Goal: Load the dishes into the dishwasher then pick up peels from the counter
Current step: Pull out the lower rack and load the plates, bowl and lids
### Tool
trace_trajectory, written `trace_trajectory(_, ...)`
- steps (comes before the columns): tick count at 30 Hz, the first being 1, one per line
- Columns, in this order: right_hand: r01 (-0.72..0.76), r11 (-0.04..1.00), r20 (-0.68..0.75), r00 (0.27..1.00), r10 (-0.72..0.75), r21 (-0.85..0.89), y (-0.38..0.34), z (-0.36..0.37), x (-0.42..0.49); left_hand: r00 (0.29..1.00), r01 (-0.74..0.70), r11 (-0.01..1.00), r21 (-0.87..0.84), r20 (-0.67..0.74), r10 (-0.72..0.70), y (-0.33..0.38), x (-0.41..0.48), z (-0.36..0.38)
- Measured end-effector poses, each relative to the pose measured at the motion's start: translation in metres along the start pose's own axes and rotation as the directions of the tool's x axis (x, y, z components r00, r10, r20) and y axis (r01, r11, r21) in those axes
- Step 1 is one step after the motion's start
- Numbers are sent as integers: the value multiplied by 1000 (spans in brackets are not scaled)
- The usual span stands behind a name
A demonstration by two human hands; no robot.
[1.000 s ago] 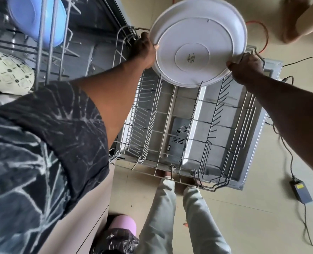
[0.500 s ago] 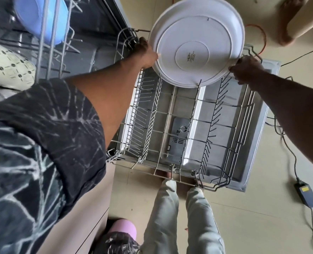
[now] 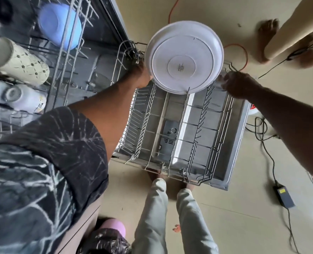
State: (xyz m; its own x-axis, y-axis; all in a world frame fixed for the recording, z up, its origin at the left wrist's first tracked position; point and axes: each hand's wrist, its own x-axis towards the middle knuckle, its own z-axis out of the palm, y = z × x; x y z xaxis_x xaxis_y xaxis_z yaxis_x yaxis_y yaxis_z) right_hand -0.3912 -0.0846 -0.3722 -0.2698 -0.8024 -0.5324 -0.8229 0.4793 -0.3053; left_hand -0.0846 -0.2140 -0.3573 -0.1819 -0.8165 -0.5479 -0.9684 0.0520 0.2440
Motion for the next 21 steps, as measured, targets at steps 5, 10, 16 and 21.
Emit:
trace_trajectory(5,-8,997,-19,1000,9,81,-5,35,-86,998,-31,999,23,-50,32,-17,-75,20)
trace_trajectory(10,184,983,-190,966,-176,22,-56,25,-186,975,-73,997,36,-208,79,-29,-202,21)
trace_trajectory(16,267,963,-233,935,-266,-29,-129,-37,-310,887,-161,987,-19,-440,137,-11,-357,-49)
trace_trajectory(21,295,955,-255,924,-285,4,-174,-70,-383,802,-145,989,-20,-588,106,-12,-455,-102)
